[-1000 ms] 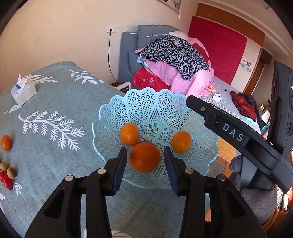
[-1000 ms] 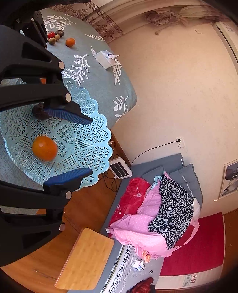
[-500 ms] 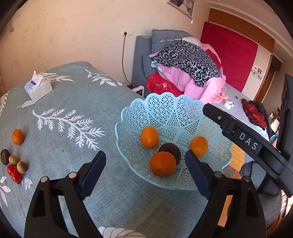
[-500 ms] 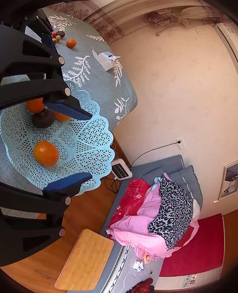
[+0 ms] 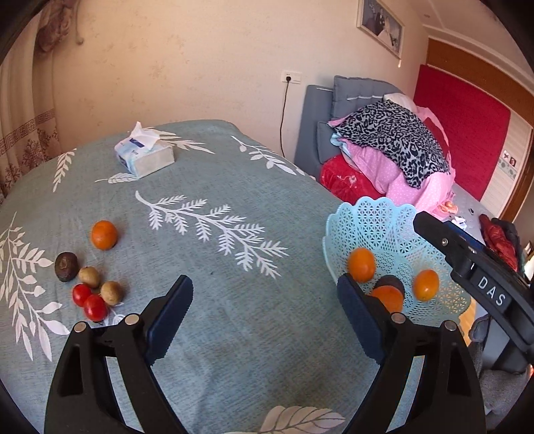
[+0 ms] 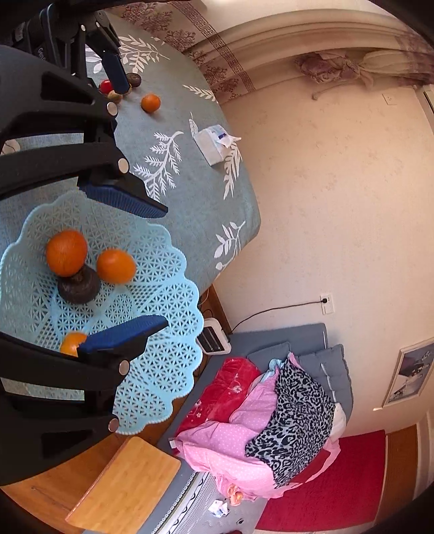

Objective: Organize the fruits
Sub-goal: 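Open the left tool to drop its orange into the basket, then move the left tool back and grasp the dark brown fruit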

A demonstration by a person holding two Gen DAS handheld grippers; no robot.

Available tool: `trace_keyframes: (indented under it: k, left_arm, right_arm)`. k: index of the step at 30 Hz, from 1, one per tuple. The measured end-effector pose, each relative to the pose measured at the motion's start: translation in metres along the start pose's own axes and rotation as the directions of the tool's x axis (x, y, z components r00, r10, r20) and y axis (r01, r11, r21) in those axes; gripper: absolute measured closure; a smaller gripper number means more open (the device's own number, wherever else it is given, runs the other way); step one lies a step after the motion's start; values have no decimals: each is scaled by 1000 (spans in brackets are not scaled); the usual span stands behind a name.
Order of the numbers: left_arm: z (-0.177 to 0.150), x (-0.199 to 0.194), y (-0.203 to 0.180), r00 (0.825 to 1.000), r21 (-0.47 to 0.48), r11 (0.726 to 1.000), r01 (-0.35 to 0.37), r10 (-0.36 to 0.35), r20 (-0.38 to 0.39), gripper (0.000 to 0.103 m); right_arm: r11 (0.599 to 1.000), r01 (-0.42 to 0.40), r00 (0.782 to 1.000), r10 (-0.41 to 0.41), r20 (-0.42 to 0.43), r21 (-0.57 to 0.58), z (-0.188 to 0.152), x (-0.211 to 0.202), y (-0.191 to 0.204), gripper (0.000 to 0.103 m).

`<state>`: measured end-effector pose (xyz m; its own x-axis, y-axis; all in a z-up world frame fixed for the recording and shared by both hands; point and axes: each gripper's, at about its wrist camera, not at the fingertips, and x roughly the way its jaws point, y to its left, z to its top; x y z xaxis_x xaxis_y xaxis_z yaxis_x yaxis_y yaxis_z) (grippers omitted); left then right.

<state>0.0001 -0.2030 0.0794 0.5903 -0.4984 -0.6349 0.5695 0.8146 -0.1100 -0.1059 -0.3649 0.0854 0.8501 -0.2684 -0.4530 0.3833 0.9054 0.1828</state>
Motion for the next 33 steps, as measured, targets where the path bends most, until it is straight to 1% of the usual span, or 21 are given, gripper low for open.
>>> trace_keyframes:
  k: [7, 12, 14, 18, 22, 24, 27, 29, 31, 33]
  left_arm:
    - [3, -10, 50, 996, -82, 993, -86, 88, 20, 16]
    - [8, -17, 89, 987, -132, 979, -155, 159, 24, 16]
    - [9, -17, 105, 983, -147, 972, -181, 185, 14, 16]
    - [9, -15, 138, 973, -193, 954, -229, 230, -19, 16]
    - [9, -10, 170, 961, -234, 932, -276, 273, -46, 16]
    - [10, -4, 185, 954, -247, 922, -299, 290, -74, 15]
    - [11, 13, 204, 946, -250, 914, -319, 293, -137, 15]
    - [12, 24, 214, 938, -260, 905, -337, 299, -176, 16]
    - [12, 34, 225, 936, -271, 901, -337, 291, -198, 16]
    - [13, 43, 235, 929, -285, 891, -353, 298, -221, 16]
  right_arm:
    - [992, -93, 994, 87, -68, -86, -8, 17, 46, 41]
    - [983, -148, 984, 135, -120, -112, -13, 29, 72, 40]
    - [978, -166, 980, 149, -135, -128, -15, 33, 81, 40]
    - [968, -209, 966, 183, -182, -138, -19, 43, 97, 40]
    - [960, -233, 957, 197, -214, -156, -25, 50, 111, 40]
    - [955, -247, 951, 207, -229, -165, -27, 54, 117, 40]
    - [947, -274, 937, 225, -267, -165, -30, 61, 125, 38]
    - [944, -289, 928, 236, -287, -160, -31, 66, 130, 36]
    - [942, -295, 924, 237, -300, -164, -33, 70, 134, 36]
    - [939, -300, 921, 238, -309, -170, -34, 72, 139, 36]
